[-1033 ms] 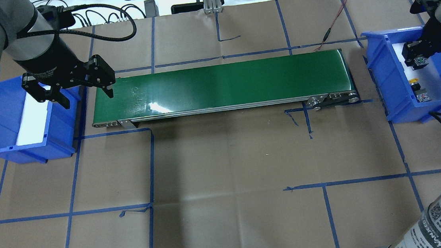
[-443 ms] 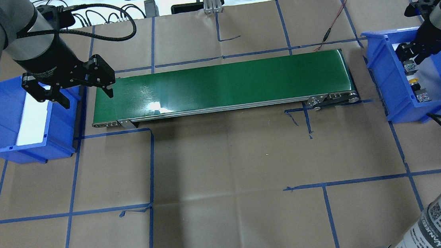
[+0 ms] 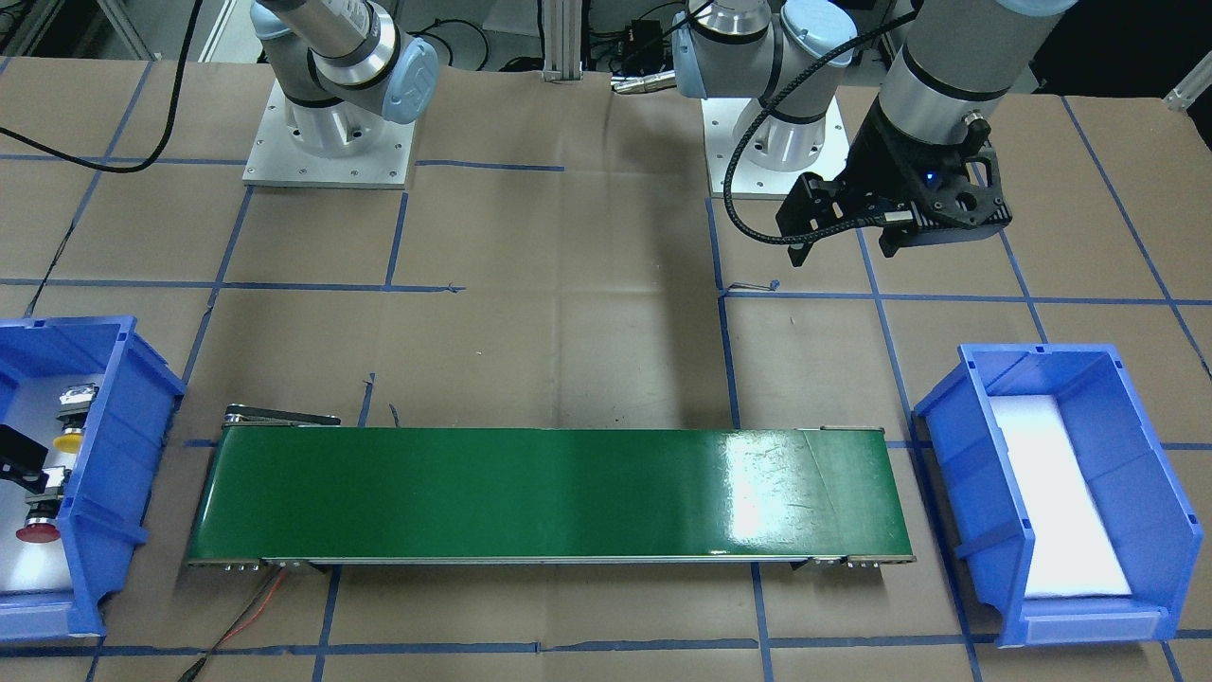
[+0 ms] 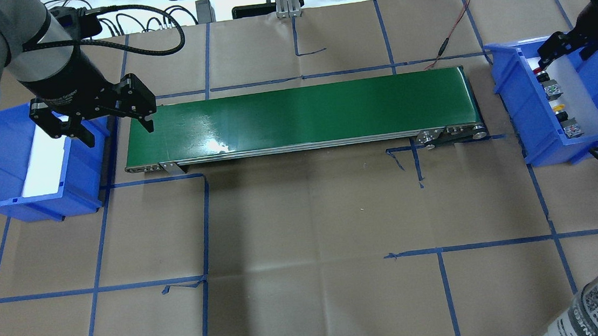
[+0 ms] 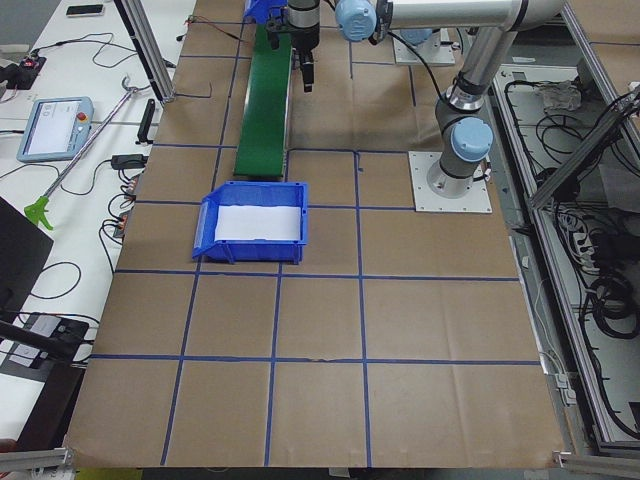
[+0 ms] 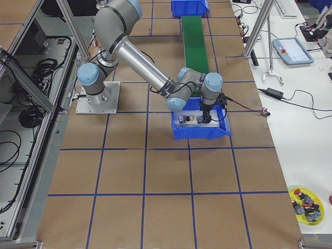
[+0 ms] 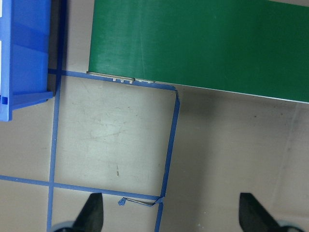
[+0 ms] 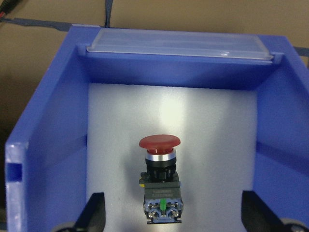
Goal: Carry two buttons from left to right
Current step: 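Lower the red button into the bin beside the yellow one and release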
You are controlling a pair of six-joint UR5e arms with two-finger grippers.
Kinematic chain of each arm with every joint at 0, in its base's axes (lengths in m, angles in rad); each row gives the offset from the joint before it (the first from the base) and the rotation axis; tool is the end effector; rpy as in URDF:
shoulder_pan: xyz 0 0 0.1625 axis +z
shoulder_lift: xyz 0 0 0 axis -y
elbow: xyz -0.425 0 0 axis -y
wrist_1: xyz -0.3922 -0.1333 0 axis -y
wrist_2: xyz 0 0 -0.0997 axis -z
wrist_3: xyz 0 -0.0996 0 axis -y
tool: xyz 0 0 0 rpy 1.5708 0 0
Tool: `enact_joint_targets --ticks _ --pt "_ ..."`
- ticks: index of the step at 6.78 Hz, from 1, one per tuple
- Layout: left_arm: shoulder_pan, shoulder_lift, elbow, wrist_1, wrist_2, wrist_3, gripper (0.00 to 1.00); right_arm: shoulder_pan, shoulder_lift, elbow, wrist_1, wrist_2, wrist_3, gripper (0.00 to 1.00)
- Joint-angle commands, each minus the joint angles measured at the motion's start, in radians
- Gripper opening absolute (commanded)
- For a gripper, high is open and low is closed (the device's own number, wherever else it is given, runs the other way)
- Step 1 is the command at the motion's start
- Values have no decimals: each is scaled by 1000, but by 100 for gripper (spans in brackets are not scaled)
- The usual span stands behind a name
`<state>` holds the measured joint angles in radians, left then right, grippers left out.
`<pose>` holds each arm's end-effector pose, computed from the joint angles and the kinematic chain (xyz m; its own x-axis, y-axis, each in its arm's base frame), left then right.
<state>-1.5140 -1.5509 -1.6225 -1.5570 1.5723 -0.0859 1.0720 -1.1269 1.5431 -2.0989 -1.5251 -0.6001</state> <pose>-0.1056 -0.4882 0.4736 -0.9898 -0.1422 -0.0030 -0.1422 0.9897 0.0178 -0.1906 -0.6380 0.3000 -0.9944 -0.1021 0.0256 -0.1045 0.9875 -0.1178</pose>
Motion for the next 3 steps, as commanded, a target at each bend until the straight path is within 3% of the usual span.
enact_joint_targets --ticks 1,3 --pt "0 0 0 0 0 0 100 2 -45 -46 60 -61 2 100" --pt "0 0 0 0 0 0 100 72 -161 -63 127 -69 75 100"
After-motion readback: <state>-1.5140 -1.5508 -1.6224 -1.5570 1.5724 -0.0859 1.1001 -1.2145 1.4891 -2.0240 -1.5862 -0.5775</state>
